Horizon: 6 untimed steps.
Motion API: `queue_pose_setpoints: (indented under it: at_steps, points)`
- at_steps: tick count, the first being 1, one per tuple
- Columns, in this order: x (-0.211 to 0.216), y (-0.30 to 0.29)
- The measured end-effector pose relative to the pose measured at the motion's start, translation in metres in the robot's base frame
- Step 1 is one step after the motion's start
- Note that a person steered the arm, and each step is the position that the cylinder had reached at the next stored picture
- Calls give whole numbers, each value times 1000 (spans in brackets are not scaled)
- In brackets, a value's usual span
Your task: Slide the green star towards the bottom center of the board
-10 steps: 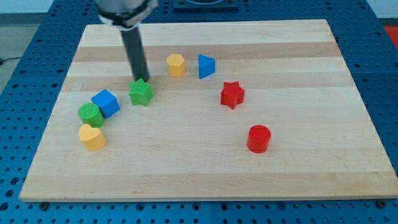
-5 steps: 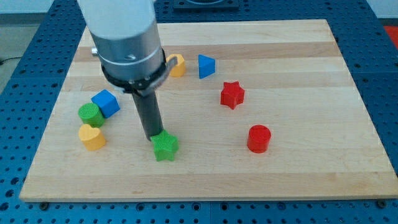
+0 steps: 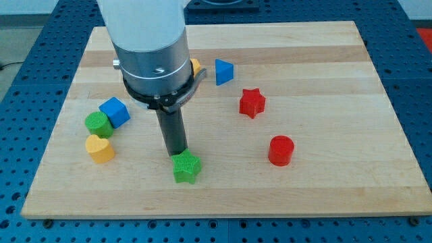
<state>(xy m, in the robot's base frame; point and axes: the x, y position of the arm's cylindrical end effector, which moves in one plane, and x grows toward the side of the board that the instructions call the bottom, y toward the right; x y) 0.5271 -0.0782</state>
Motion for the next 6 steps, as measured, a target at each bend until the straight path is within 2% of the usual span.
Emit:
queue_pose_setpoints:
  at_steps: [2, 3, 5, 6]
  points:
    - [-7, 18]
    - [-10, 58]
    - [-52, 153]
    - [-44, 192]
